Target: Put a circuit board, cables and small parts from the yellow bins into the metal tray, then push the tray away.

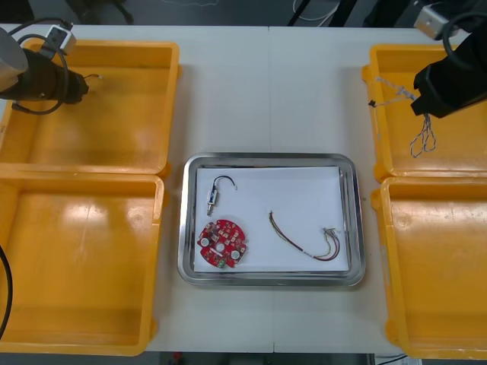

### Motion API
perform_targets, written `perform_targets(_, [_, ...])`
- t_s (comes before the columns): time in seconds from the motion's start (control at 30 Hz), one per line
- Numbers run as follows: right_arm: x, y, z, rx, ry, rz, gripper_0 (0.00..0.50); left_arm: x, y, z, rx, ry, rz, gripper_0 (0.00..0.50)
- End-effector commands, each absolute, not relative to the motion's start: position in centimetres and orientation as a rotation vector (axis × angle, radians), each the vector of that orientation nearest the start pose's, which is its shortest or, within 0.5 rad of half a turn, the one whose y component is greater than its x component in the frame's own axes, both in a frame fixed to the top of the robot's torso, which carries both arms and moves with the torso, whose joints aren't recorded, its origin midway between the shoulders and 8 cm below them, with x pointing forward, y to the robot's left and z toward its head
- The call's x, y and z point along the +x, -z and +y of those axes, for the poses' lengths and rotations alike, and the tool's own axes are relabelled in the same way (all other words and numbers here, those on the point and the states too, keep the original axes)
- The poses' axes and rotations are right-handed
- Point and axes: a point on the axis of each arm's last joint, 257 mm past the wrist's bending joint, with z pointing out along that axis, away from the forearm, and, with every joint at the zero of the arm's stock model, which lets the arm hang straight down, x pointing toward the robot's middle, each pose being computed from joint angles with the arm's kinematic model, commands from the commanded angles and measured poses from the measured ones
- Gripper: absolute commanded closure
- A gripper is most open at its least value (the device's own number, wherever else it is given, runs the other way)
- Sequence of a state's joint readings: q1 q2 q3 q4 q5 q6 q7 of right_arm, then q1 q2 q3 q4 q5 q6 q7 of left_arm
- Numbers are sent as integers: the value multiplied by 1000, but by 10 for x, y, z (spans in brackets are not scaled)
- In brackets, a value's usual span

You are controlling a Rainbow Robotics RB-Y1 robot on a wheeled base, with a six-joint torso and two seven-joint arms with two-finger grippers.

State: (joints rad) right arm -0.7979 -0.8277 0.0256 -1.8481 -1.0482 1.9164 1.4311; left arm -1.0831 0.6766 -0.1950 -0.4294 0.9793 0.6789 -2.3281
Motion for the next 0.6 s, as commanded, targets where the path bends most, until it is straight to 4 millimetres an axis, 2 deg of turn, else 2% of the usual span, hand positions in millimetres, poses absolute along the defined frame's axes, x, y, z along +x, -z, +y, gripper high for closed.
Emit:
perform_targets(0.03, [448, 70, -233, -867, -1, 2532, 500, 713, 128, 397, 474, -224, 2087, 0])
perform_targets(0.07, [447, 74, -224, -912, 2, 2511, 500, 712, 128, 399, 478, -231, 2089, 0])
perform_targets(0.1, [447, 74, -224, -912, 2, 2511, 500, 712, 128, 399, 478, -231, 2089, 0])
perform_targets(0.13, [445, 78, -210, -978, 12, 2469, 500, 712, 127, 401, 480, -238, 2088, 0])
perform_targets(0.27, [447, 90, -177, -1184, 65, 2330, 500, 709, 129, 410, 490, -266, 2093, 0])
perform_targets(0.47, [447, 106, -134, -1374, 60, 2194, 500, 704, 138, 421, 486, -283, 2107, 0])
perform_targets(0.6, [445, 122, -115, -1506, 103, 2119, 500, 703, 142, 425, 480, -292, 2106, 0])
